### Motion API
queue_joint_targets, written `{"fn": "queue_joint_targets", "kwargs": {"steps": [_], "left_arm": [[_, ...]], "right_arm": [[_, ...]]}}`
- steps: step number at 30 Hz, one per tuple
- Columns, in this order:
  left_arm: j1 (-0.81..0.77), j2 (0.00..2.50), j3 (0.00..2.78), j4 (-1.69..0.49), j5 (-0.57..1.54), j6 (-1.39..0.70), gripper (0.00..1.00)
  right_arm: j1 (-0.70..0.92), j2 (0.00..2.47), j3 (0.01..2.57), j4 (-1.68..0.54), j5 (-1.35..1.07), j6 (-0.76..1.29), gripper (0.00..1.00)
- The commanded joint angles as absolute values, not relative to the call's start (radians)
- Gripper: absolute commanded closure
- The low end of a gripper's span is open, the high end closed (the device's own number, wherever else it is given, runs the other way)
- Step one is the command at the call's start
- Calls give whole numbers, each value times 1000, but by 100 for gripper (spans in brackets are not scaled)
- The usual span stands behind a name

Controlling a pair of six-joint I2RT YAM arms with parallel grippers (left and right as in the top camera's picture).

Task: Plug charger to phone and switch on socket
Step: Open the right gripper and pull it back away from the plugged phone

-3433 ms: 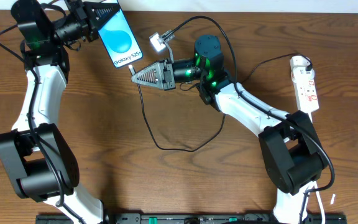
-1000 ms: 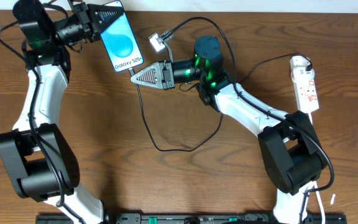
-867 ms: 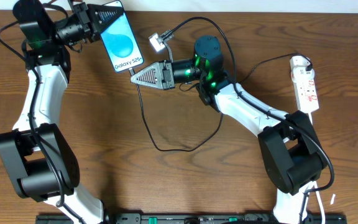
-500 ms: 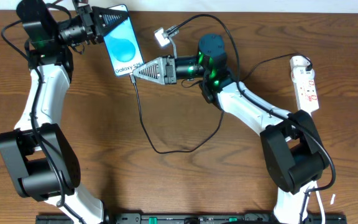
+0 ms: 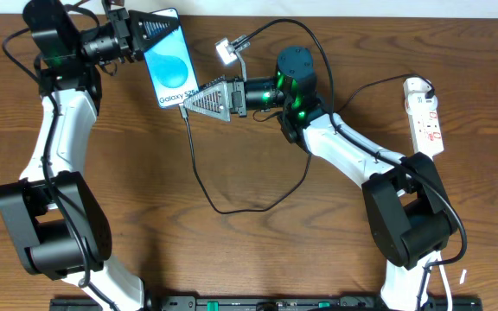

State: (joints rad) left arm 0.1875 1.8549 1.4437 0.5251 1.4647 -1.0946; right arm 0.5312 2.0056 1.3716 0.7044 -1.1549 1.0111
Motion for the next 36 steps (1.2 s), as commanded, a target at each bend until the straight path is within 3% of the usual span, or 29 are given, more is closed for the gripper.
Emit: {"fn": "queue_joint_targets", "kwargs": {"steps": [1, 5, 9, 14, 27, 36], "left_arm": [[231, 1827, 1448, 533, 1482, -1085, 93], [260, 1827, 1448, 532, 1501, -1089, 92], [263, 1827, 1448, 525, 1508, -1089, 93], [263, 1827, 1448, 525, 1508, -1089, 93], [262, 1827, 1448, 525, 1511, -1089, 93], [256, 1827, 1381, 524, 1506, -1084, 93]], "right_arm": [[529, 2008, 1382, 706, -1174, 992, 1], [529, 2008, 1382, 638, -1177, 915, 1], [529, 2008, 1382, 336, -1110, 666, 1], [529, 2008, 1382, 16, -933, 498, 1], [463, 2001, 1382, -361, -543, 455, 1], [417, 1856, 1382, -422, -270, 402, 1]]}}
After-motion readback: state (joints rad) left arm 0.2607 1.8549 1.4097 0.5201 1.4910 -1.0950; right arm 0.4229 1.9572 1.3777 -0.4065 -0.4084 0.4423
